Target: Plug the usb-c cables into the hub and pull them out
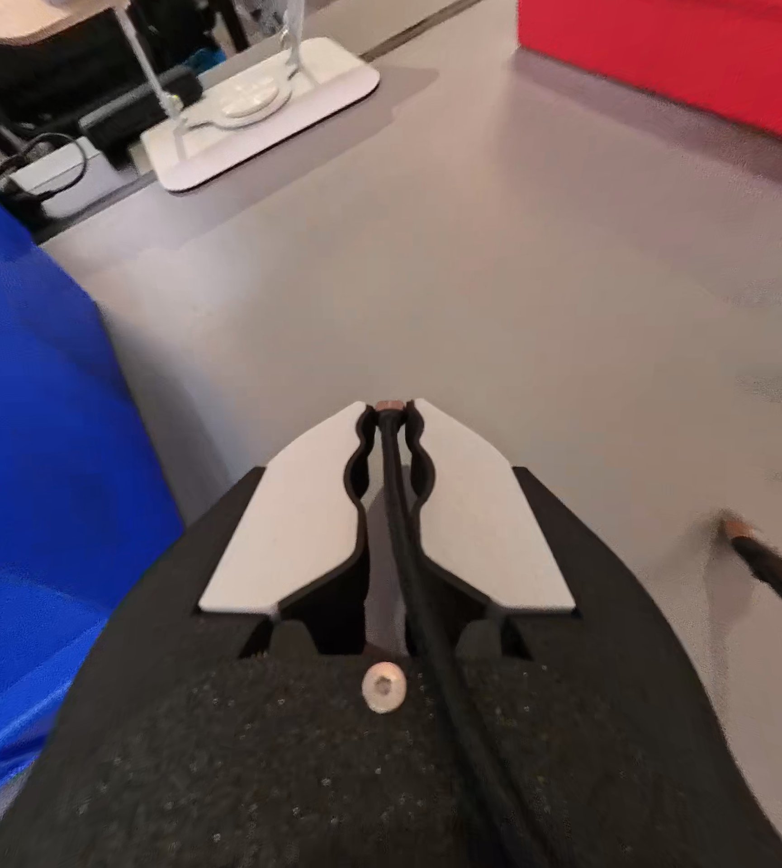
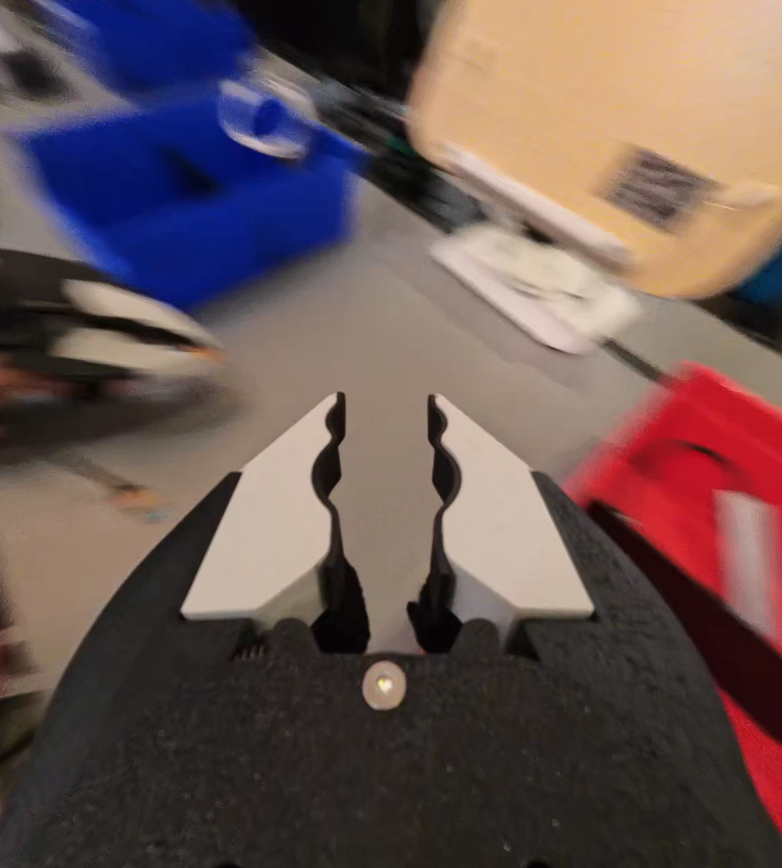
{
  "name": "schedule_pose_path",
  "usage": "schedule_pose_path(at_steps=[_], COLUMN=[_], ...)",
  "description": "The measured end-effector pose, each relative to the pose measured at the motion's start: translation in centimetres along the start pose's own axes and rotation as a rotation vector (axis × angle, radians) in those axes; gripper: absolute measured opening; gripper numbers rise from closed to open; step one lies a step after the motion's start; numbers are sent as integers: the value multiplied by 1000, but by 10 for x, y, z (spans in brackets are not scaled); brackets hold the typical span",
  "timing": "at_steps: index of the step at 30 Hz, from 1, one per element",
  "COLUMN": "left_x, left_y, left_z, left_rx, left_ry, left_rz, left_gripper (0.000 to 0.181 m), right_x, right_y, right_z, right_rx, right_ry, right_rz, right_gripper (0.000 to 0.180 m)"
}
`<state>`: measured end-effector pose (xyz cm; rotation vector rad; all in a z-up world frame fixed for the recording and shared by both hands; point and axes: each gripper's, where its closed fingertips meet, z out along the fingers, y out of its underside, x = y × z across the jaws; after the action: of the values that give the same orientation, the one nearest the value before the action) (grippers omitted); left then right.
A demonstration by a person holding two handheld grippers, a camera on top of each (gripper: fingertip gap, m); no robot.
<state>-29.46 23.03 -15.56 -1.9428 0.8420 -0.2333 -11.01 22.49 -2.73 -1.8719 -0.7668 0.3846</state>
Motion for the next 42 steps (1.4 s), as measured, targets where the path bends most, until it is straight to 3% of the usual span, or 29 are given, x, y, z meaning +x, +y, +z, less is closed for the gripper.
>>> schedule_pose_path(at_steps=[3,6,9,19,20,21,23,25,27,29,36,39,42], left_x=[-4,-1,3,14,15,16,15,12,11,14,26,27,30], left_y=[3,2,0,3,4,4,4,1,-2,-6,-21,-16,-12], left_z=[1,0,0,2,2,2,2,3,1,-2,-13,-9,-6], left_rx=[-36,-38,-36,-59,-65,-66,-60,-36,-17,13,132,111,91], left_ry=[-51,-66,-81,-90,-87,-85,-88,-109,-115,-90,56,56,56], left_rz=[28,70,114,171,173,174,172,160,154,120,14,38,57], left_gripper=[12,12,12,12,12,12,12,21,50,55,44,39,38], right_x=[-135,-202,-209,-231,-231,-229,-227,-218,-198,-168,-42,10,63], right_y=[8,33,42,42,43,42,42,36,25,6,-63,-66,-28], right_z=[6,21,37,57,58,58,57,55,48,36,-37,-71,-90], right_rx=[136,177,178,143,138,143,132,160,197,252,283,131,-124], right_ry=[-322,-372,-228,-283,-277,-261,-252,-225,-199,-159,55,189,373], right_rz=[53,31,-109,-167,-170,-175,-181,-159,-107,-36,25,-24,-93], right_gripper=[33,32,24,24,20,3,3,2,2,2,2,2,2])
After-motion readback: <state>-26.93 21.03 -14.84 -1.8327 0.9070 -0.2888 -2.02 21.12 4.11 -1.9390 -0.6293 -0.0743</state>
